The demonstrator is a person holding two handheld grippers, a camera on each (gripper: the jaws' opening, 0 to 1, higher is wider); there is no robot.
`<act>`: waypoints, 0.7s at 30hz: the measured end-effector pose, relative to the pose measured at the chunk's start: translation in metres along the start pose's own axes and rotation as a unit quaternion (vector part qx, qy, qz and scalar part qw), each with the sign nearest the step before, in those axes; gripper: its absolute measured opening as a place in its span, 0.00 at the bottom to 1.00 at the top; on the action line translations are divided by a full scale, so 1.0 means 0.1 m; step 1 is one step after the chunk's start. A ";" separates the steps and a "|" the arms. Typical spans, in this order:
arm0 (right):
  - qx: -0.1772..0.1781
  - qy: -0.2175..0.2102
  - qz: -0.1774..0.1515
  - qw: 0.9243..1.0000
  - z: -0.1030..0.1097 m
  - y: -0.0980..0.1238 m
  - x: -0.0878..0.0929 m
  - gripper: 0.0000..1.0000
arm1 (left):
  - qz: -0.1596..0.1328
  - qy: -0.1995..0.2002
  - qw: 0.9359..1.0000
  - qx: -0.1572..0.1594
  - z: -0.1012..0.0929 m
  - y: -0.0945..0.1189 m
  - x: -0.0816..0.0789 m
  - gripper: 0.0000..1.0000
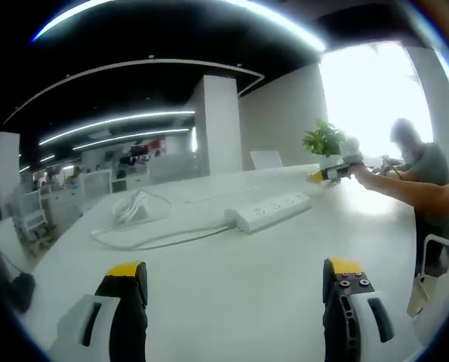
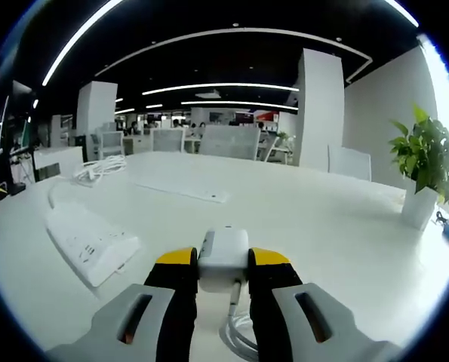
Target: Straighten the power strip on the desk, plug the charger into it
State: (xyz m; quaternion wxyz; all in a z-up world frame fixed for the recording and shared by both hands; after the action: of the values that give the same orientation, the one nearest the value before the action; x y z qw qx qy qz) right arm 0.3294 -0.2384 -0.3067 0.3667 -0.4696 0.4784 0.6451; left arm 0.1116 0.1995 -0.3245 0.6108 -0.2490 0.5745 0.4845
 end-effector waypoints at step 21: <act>-0.017 0.000 -0.020 1.000 0.14 0.15 -0.27 0.24 | -0.008 0.005 1.000 -0.002 0.01 0.00 -0.02 0.99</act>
State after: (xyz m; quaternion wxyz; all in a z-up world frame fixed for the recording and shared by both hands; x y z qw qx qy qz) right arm 0.3199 -0.2301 -0.2756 0.3709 -0.4855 0.4580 0.6457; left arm 0.1120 0.1998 -0.3219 0.6114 -0.2570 0.5748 0.4793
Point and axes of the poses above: the point that each gripper's makers call its tool centre point, and the gripper's own axes: y roughly backward along the fingers, z roughly to its left, x roughly out of its underside, the point moved 3 cm from there along y, roughly backward along the fingers, and after that the axes turned 13 degrees about -y, right-handed, at the moved point
